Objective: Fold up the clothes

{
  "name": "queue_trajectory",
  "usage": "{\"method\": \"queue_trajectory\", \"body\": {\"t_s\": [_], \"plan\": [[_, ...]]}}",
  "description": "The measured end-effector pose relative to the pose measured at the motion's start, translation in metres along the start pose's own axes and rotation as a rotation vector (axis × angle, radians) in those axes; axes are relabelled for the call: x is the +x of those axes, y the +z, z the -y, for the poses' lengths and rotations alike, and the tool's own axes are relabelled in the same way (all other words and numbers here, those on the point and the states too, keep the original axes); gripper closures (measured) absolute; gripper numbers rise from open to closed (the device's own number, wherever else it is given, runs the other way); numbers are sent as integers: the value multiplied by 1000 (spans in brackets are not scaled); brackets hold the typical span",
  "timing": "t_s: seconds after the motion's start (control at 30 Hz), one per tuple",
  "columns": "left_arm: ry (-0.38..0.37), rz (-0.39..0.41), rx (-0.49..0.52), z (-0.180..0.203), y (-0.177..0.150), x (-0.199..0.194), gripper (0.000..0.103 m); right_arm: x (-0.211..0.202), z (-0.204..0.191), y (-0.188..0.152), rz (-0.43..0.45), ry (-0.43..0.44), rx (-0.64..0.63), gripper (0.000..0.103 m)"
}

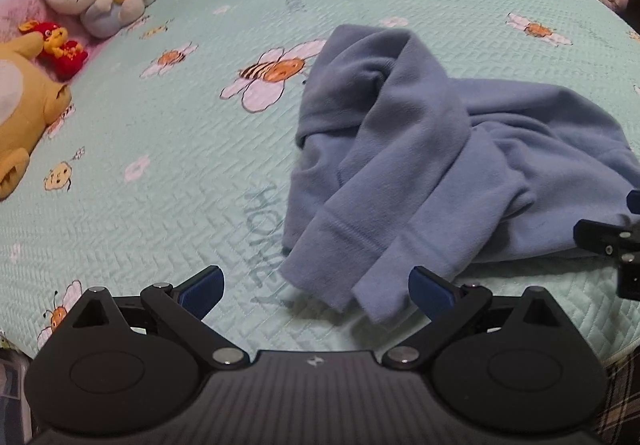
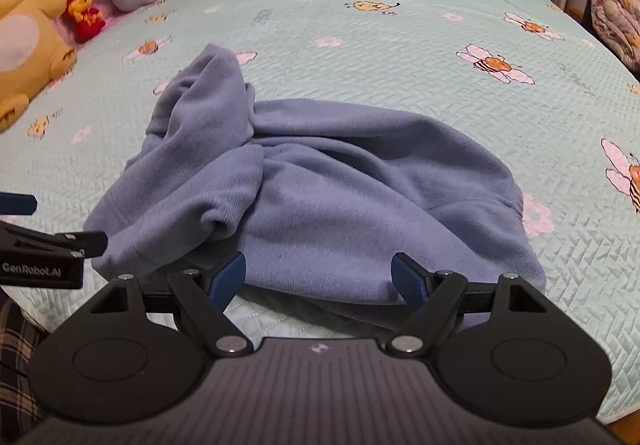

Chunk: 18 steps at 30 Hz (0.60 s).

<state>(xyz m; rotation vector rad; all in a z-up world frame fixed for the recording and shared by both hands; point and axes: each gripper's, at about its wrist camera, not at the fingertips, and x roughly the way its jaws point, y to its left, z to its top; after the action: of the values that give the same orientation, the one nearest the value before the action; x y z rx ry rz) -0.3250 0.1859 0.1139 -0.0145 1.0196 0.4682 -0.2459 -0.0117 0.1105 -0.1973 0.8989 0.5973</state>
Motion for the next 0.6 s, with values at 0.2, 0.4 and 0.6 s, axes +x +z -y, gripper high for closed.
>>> {"method": "queue_trajectory", "body": {"t_s": [0.2,0.4,0.6], "plan": [[22,-27,-21,-12,-2,12,1,5,-2,-5,7,-7,-36,23],[-68,-12,-184,-47,-1,26,2,9,-13,-14,54,103,-120,23],[-63,-22,-271,-63,0,42,8,17,-58,-29,138,94,-414,23]]}}
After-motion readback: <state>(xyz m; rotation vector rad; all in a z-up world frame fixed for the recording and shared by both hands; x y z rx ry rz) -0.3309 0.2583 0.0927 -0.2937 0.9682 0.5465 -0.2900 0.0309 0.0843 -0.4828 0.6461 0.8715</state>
